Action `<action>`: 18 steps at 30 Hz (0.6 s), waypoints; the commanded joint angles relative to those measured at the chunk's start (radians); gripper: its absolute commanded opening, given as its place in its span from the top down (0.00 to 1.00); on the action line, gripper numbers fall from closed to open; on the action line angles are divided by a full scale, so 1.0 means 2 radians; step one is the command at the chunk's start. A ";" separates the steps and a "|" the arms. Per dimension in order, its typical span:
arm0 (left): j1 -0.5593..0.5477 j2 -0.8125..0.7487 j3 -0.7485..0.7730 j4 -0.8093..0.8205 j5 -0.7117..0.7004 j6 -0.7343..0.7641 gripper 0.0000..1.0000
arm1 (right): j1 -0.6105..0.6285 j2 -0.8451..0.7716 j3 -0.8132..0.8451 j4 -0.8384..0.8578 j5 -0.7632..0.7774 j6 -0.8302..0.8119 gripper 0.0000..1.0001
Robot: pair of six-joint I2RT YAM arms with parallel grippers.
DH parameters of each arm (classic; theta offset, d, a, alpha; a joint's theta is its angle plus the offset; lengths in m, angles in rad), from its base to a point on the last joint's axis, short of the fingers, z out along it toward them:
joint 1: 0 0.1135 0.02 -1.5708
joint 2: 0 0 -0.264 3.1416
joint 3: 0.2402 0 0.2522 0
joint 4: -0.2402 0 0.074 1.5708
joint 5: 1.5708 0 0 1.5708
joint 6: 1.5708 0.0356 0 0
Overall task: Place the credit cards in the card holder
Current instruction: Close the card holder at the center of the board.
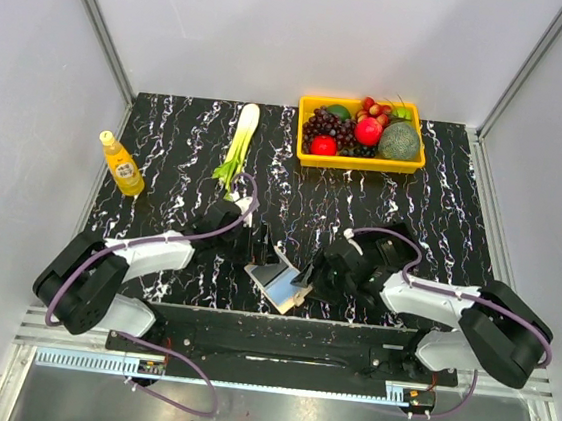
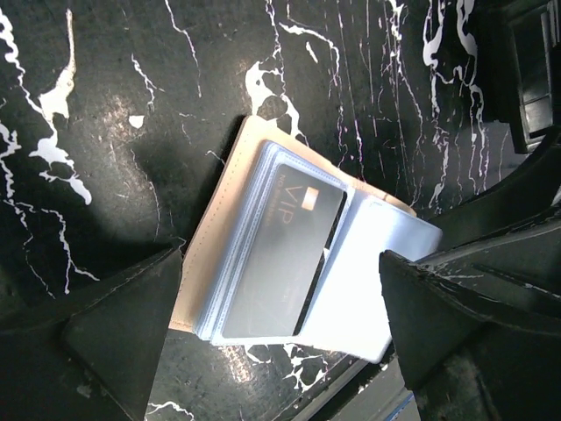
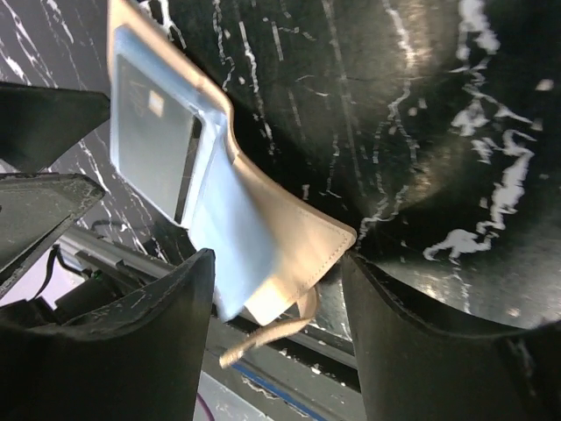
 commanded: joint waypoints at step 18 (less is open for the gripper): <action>0.000 -0.046 -0.054 0.039 0.033 -0.035 0.09 | -0.002 -0.055 -0.003 0.099 0.002 -0.021 0.35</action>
